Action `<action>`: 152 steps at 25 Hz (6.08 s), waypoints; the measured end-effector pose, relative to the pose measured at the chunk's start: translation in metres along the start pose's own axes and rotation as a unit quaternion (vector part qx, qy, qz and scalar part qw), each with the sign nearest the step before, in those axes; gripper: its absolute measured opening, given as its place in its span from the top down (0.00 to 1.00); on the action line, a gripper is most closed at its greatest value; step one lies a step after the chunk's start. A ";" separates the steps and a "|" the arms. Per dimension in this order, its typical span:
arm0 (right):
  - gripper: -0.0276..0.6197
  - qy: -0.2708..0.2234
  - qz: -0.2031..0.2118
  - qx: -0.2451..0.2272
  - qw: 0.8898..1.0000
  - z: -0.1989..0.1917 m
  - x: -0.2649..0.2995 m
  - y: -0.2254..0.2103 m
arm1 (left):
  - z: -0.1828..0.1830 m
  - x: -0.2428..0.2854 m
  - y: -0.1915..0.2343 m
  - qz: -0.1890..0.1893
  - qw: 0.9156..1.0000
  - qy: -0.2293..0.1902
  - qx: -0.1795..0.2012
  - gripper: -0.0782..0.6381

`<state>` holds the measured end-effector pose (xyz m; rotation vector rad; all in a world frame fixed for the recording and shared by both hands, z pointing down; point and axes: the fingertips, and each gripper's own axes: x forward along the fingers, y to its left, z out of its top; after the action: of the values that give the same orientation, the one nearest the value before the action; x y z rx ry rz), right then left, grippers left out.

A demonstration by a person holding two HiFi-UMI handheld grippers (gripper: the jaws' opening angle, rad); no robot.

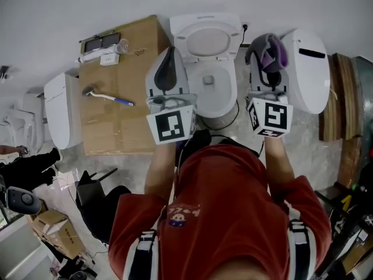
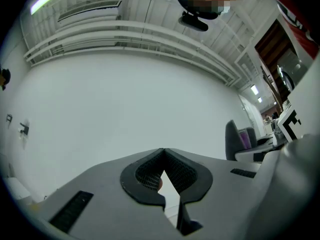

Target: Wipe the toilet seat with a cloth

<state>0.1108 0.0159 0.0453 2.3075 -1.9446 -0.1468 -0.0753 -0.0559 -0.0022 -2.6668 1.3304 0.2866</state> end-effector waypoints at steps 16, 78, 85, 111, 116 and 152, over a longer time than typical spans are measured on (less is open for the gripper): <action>0.83 -0.022 -0.006 -0.005 1.000 0.005 0.056 -0.003 | -0.016 0.053 0.023 -0.010 1.000 -0.006 0.003 0.87; 0.83 0.260 0.009 -0.007 0.966 -0.606 0.221 0.014 | -0.533 0.003 0.005 0.018 0.981 0.194 -0.018 0.87; 0.83 0.279 0.045 0.001 0.959 -0.613 0.225 0.059 | -0.528 -0.009 0.024 0.037 0.980 0.193 -0.016 0.87; 0.83 0.300 0.233 -0.048 0.924 -0.569 0.274 0.293 | -0.513 -0.069 0.090 0.082 0.976 0.197 -0.042 0.87; 0.83 0.283 0.245 -0.060 0.925 -0.546 0.268 0.295 | -0.506 -0.072 0.093 0.078 0.976 0.196 -0.046 0.87; 0.83 0.114 0.141 -0.063 0.981 -0.240 0.274 0.065 | -0.340 0.055 0.001 0.015 0.991 0.128 -0.038 0.87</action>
<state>0.1298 -0.2578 0.2930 1.8549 -2.0502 0.0218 -0.0084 -0.1719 0.3148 -2.8258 1.4579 -0.0023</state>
